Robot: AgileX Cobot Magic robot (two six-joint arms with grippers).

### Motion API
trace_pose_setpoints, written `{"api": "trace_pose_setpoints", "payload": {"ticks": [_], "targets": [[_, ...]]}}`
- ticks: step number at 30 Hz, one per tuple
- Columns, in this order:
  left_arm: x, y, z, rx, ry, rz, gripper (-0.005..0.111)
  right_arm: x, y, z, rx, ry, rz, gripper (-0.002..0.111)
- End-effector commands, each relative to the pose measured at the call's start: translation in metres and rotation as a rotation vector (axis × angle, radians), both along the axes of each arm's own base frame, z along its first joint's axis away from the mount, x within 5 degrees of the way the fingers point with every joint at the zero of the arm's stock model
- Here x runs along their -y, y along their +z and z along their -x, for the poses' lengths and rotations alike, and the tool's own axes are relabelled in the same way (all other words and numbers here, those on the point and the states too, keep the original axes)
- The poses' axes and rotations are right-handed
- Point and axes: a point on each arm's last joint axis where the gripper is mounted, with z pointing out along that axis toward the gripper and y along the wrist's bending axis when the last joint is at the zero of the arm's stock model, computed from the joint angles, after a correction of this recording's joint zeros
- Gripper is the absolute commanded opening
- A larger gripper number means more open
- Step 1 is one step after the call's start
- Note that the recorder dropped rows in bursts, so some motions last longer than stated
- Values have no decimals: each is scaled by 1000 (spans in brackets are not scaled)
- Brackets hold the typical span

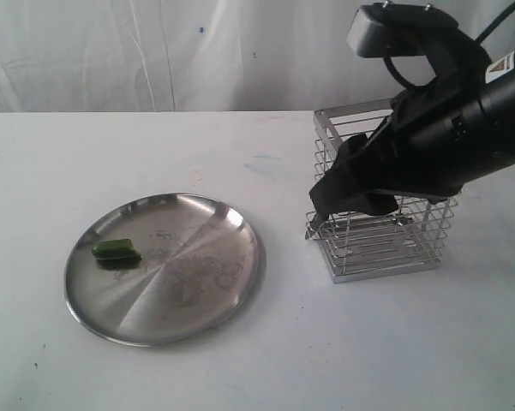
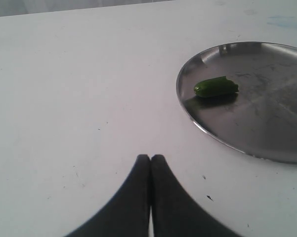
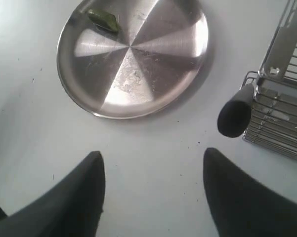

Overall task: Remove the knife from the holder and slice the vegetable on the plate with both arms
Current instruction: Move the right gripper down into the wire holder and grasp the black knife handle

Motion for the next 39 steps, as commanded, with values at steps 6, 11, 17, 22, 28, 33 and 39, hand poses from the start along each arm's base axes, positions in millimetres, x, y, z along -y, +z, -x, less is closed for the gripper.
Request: {"api": "trace_pose_setpoints", "payload": {"ticks": [6, 11, 17, 22, 28, 33, 39], "targets": [[0, -1, 0, 3, 0, 1, 0, 0, 4, 0, 28, 5, -10, 55], [0, -1, 0, 3, 0, 1, 0, 0, 4, -1, 77, 60, 23, 55], [0, -1, 0, 3, 0, 1, 0, -1, 6, -10, 28, -146, -87, 55], [0, -1, 0, 3, 0, 1, 0, -4, -4, -19, -26, -203, -104, 53], [0, -1, 0, 3, 0, 1, 0, -6, -10, -25, -36, -208, -92, 53], [0, -1, 0, 3, 0, 1, 0, -4, 1, -21, 4, -206, -106, 53], [0, -1, 0, 3, 0, 1, 0, 3, 0, -20, -7, -253, -36, 53]]}}
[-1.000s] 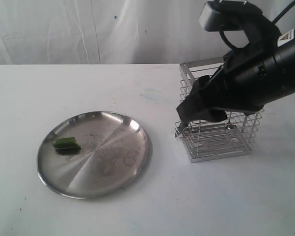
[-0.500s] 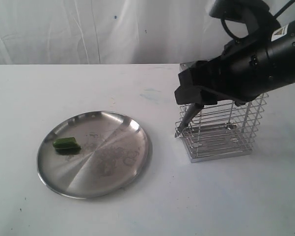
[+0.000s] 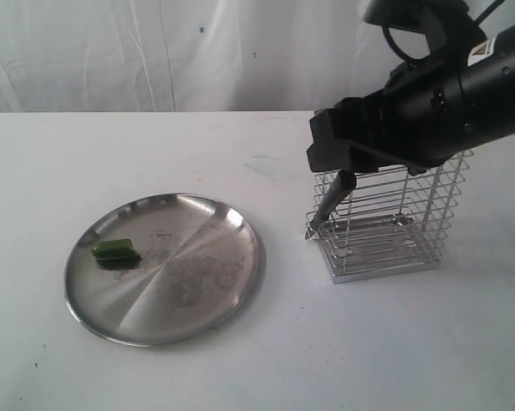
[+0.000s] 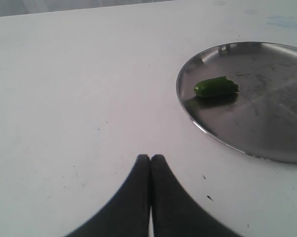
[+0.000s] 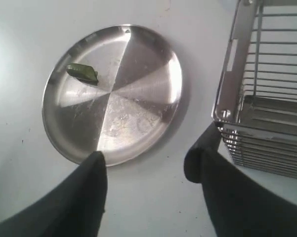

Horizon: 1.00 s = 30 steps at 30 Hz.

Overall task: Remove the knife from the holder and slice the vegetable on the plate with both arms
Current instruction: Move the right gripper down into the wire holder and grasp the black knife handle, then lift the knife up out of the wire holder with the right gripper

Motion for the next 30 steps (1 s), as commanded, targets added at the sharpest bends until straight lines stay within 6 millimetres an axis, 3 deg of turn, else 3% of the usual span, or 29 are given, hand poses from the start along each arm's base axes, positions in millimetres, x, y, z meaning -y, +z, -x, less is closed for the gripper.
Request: {"api": "trace_pose_setpoints", "payload": {"ticks": [1, 23, 25, 30], "targets": [[0, -1, 0, 3, 0, 1, 0, 5, -5, -1, -40, -43, 59, 53], [0, -1, 0, 3, 0, 1, 0, -11, -41, -31, -130, -94, 35, 53], [0, -1, 0, 3, 0, 1, 0, -12, -45, -34, -147, -106, 33, 49], [0, -1, 0, 3, 0, 1, 0, -11, -48, -36, -171, -154, 21, 21]]}}
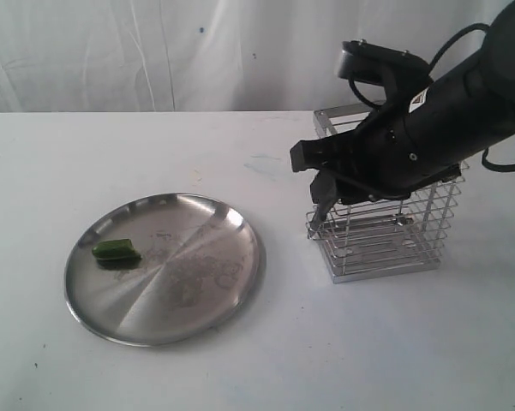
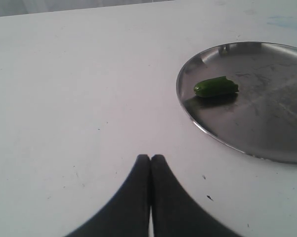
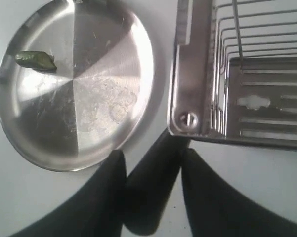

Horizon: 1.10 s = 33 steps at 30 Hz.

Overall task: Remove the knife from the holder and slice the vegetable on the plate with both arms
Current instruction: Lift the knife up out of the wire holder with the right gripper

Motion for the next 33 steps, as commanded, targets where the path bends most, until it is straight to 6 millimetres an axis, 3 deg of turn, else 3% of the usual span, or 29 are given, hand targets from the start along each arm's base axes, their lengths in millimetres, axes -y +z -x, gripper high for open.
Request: {"api": "trace_pose_setpoints", "payload": {"ticks": [1, 3, 5, 14, 22, 28, 33], "targets": [[0, -1, 0, 3, 1, 2, 0, 1, 2, -2, 10, -44, -8, 16], [0, -1, 0, 3, 1, 2, 0, 3, 1, -3, 4, -72, -2, 5], [0, -1, 0, 3, 1, 2, 0, 3, 3, -3, 2, -89, -13, 0], [0, -1, 0, 3, 1, 2, 0, 7, 38, 5, 84, -94, -63, 0], [0, -1, 0, 3, 1, 2, 0, 11, 27, -1, 101, -67, 54, 0], [0, -1, 0, 3, 1, 2, 0, 12, 13, 5, -27, -5, 131, 0], [0, -1, 0, 3, 1, 2, 0, 18, 24, 12, 33, 41, 180, 0]]}}
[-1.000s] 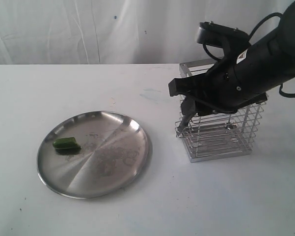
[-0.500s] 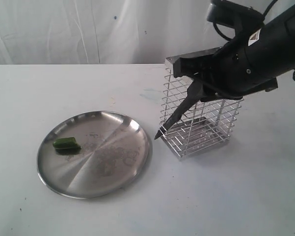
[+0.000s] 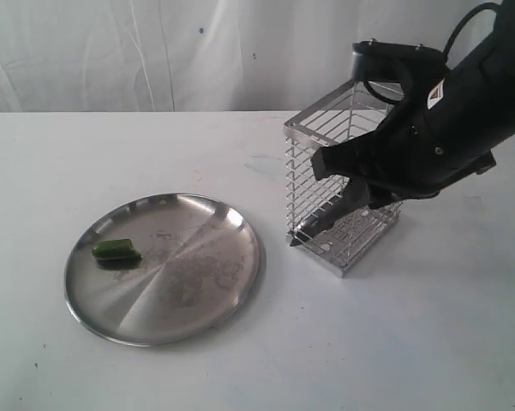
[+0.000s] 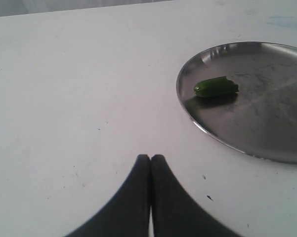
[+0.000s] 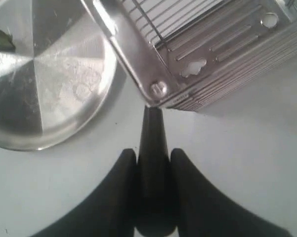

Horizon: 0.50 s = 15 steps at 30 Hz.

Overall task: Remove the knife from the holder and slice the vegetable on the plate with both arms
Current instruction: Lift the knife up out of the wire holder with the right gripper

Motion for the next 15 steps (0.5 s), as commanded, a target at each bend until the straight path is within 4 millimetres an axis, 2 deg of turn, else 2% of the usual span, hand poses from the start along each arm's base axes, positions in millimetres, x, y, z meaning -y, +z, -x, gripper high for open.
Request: {"api": "trace_pose_setpoints", "payload": {"ticks": [1, 15], "targets": [[0, -1, 0, 3, 1, 2, 0, 7, 14, 6, 77, 40, 40, 0], [0, -1, 0, 3, 1, 2, 0, 21, 54, 30, 252, 35, 1, 0]]}}
